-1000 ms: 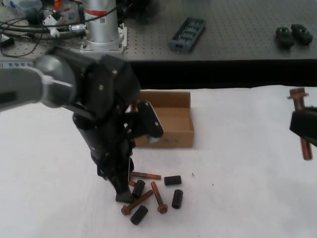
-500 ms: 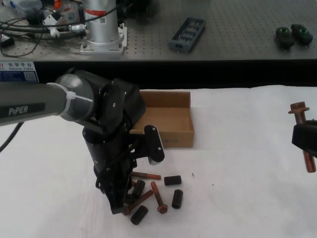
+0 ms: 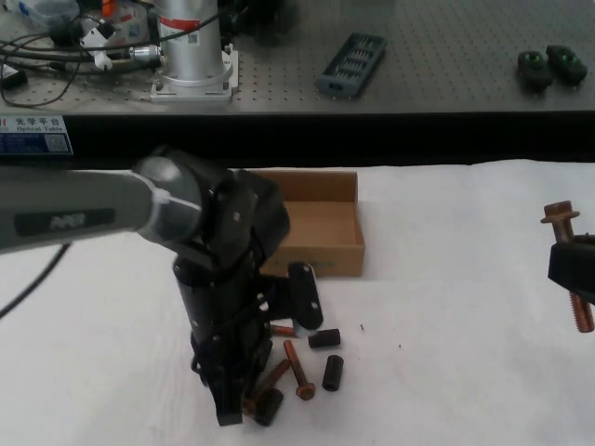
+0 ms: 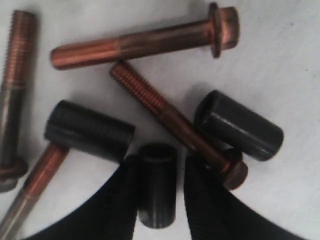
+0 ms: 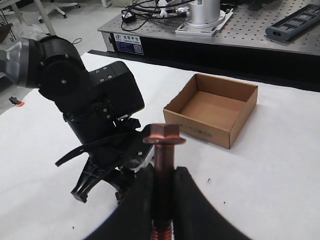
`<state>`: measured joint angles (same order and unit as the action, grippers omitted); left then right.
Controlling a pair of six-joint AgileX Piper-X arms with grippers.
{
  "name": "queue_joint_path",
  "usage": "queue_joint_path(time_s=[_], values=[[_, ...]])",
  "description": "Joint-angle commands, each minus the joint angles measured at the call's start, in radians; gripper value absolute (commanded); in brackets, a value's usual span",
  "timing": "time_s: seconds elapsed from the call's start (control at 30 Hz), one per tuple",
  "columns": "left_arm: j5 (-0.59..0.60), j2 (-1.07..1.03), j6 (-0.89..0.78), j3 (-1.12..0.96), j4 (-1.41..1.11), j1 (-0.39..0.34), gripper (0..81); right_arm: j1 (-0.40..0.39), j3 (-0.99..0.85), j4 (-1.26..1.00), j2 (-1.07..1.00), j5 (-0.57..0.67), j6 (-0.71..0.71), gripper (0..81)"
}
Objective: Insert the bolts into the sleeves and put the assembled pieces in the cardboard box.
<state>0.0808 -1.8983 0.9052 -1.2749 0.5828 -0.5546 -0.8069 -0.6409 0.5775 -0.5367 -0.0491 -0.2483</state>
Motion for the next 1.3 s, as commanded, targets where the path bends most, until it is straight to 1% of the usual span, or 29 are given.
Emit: queue_joint_path(time_s=[0.0, 0.2, 0.27, 0.37, 0.43, 0.53, 0.63, 0.67, 0.8, 0.9, 1.03, 1.1, 1.17, 1.27], values=[[0.029, -0.059, 0.023, -0.003, 0.037, -0.062, 23.1, 0.004, -0.004, -0.005, 0.01, -0.003, -0.005, 3.7], [0.029, -0.077, 0.02, -0.003, 0.037, -0.076, 22.8, 0.004, -0.004, -0.005, 0.01, -0.003, -0.005, 3.7], [0.024, -0.077, 0.011, -0.003, 0.037, -0.076, 17.2, 0.004, -0.004, -0.005, 0.01, -0.003, -0.005, 3.7], [-0.042, -0.077, -0.033, -0.003, 0.041, -0.076, 1.4, 0.004, -0.004, -0.005, 0.01, -0.003, -0.005, 3.7], [-0.068, -0.073, -0.064, -0.003, 0.046, -0.076, 0.3, 0.004, -0.004, -0.008, 0.01, -0.006, -0.005, 3.7], [-0.064, -0.049, -0.174, -0.003, 0.038, -0.076, 0.3, 0.004, -0.004, -0.017, 0.01, -0.026, -0.005, 3.7], [0.012, 0.01, -0.306, -0.003, 0.006, -0.068, 0.6, 0.004, -0.004, -0.07, 0.013, -0.081, -0.005, 3.7], [0.054, 0.035, -0.353, -0.003, -0.013, -0.059, 0.6, 0.004, -0.004, -0.093, 0.013, -0.099, -0.005, 3.7], [0.228, 0.141, -0.568, -0.003, -0.087, -0.022, 0.6, 0.004, -0.004, -0.212, 0.013, -0.098, -0.005, 3.7], [0.329, 0.235, -0.641, 0.018, -0.159, -0.009, 0.6, 0.004, -0.002, -0.254, 0.013, -0.098, -0.005, 3.7], [0.398, 0.39, -0.722, 0.092, -0.285, -0.009, 0.6, 0.004, 0.031, -0.359, 0.013, -0.058, -0.005, 3.7], [0.403, 0.457, -0.772, 0.149, -0.343, -0.009, 0.6, 0.004, 0.072, -0.457, 0.013, -0.023, -0.005, 3.7], [0.403, 0.526, -0.798, 0.209, -0.404, -0.009, 0.6, 0.004, 0.112, -0.551, 0.013, 0.015, -0.038, 3.7], [0.403, 0.626, -0.854, 0.311, -0.512, -0.009, 0.6, 0.004, 0.178, -0.695, 0.009, 0.084, -0.123, 3.7]])
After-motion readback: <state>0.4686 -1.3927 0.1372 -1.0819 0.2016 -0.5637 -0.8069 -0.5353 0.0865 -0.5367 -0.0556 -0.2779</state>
